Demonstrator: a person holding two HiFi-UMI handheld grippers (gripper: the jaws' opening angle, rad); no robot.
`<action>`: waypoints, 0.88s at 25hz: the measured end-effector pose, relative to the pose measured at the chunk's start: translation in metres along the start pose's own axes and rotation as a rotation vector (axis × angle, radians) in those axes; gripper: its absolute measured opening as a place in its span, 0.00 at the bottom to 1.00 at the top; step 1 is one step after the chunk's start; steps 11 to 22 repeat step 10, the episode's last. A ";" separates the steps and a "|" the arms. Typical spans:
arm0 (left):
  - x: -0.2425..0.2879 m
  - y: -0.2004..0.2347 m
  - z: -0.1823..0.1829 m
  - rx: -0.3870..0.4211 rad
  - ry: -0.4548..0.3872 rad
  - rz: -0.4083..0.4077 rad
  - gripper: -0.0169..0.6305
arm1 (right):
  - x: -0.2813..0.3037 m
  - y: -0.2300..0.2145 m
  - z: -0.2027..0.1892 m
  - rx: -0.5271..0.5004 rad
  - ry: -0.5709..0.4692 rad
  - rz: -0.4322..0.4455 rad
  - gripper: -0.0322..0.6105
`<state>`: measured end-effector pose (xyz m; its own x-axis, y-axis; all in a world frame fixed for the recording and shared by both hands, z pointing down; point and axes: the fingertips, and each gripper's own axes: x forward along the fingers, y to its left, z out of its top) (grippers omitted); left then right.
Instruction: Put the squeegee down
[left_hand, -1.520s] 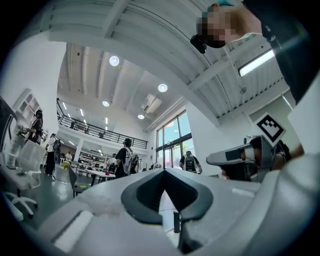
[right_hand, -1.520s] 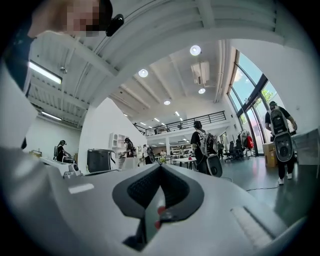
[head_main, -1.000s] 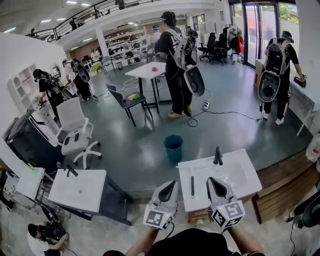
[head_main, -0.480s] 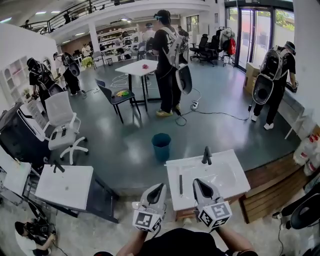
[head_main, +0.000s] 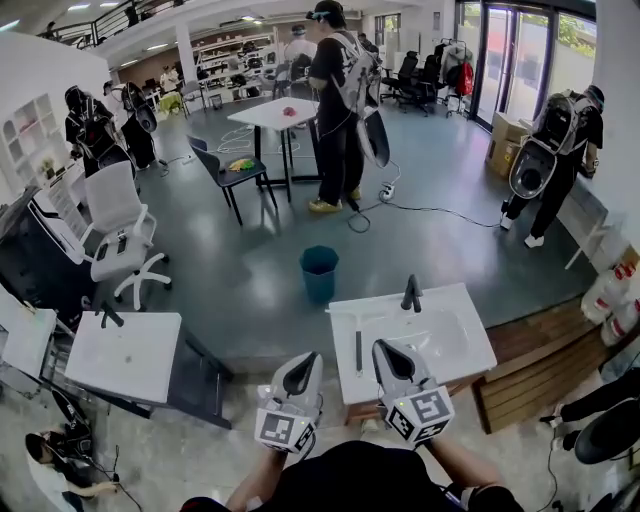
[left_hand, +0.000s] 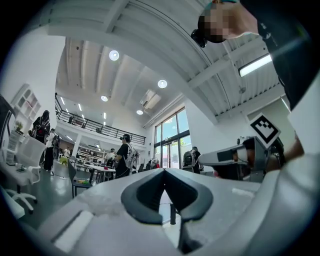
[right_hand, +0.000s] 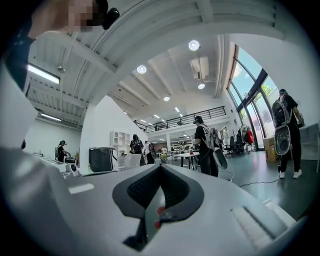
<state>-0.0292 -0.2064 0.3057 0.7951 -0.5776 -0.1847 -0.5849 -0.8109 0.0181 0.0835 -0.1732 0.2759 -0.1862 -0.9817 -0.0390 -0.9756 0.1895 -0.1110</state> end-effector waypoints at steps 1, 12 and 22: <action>-0.001 -0.001 0.001 -0.008 -0.005 -0.009 0.03 | 0.000 0.000 -0.001 0.001 0.000 -0.002 0.05; -0.002 -0.012 0.000 -0.031 -0.039 -0.022 0.03 | -0.007 -0.008 -0.005 0.014 0.000 -0.025 0.05; -0.002 -0.012 0.000 -0.031 -0.039 -0.022 0.03 | -0.007 -0.008 -0.005 0.014 0.000 -0.025 0.05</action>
